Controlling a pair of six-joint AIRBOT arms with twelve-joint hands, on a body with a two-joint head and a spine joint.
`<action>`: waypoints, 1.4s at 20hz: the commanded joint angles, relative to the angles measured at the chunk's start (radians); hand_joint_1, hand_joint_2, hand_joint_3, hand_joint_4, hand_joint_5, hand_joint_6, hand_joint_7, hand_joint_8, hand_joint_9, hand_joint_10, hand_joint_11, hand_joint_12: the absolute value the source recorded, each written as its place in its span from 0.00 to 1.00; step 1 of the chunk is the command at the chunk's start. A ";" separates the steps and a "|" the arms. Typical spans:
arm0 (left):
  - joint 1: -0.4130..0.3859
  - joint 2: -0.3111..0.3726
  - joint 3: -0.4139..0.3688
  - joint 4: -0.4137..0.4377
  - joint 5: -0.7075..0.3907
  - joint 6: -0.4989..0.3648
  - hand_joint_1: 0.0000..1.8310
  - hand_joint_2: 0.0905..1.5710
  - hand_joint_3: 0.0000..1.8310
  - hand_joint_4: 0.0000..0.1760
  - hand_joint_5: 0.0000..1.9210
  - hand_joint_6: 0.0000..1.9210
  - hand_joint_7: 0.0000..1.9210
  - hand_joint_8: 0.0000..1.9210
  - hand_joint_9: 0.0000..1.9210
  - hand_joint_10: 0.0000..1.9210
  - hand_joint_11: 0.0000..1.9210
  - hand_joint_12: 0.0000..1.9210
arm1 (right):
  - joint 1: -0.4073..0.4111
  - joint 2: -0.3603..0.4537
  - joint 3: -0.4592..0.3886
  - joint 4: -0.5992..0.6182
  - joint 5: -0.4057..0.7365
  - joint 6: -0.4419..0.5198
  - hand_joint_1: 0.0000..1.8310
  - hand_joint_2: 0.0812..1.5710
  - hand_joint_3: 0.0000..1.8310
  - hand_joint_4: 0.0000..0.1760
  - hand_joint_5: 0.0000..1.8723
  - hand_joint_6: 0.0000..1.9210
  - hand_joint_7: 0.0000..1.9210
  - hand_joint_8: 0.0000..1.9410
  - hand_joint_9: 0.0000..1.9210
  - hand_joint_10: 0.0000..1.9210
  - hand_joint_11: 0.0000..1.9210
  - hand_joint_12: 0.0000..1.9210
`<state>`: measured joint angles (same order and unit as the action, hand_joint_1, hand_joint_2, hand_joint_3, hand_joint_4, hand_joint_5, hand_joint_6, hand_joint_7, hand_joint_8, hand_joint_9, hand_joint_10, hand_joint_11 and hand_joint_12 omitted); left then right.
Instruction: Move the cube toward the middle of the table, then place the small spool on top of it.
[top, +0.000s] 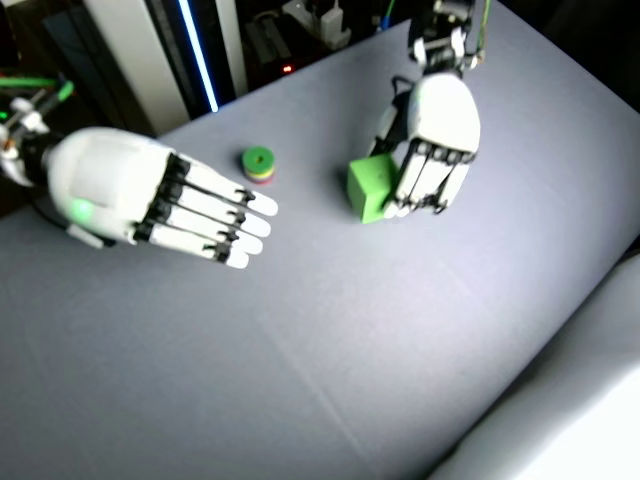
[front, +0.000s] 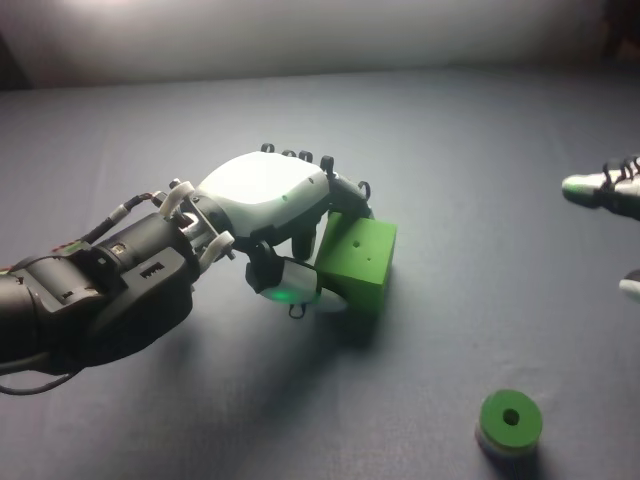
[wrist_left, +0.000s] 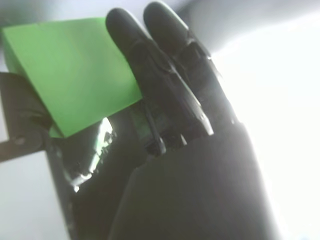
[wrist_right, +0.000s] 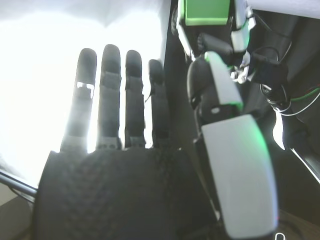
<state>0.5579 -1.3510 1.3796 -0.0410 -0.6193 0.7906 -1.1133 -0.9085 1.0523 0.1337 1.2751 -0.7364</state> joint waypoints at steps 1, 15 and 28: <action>-0.008 -0.002 0.004 0.000 -0.113 -0.001 0.54 0.63 0.00 0.00 0.41 0.02 0.44 0.15 0.47 0.28 0.30 0.76 | 0.009 0.000 0.005 0.009 0.127 0.006 0.41 0.85 0.00 0.00 0.18 0.00 0.24 0.00 0.23 0.00 0.06 0.38; 0.142 0.316 -0.280 0.002 -0.512 0.047 0.50 0.58 0.00 0.76 0.10 0.00 0.09 0.00 0.10 0.00 0.00 0.36 | 0.069 0.042 -0.027 -0.191 0.123 0.033 0.46 0.79 0.00 0.05 0.18 0.00 0.23 0.00 0.24 0.00 0.08 0.40; 0.483 0.525 -0.480 -0.103 -0.837 0.053 0.47 0.58 0.00 0.29 0.11 0.00 0.13 0.00 0.17 0.00 0.09 0.40 | 0.283 -0.029 0.020 -0.671 -0.323 0.210 0.56 0.60 0.00 0.34 0.16 0.00 0.20 0.00 0.33 0.00 0.16 0.51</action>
<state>1.0466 -0.8326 0.9005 -0.1429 -1.3216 0.8417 -0.8391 -0.9432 1.0737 -0.5663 0.8764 -0.5335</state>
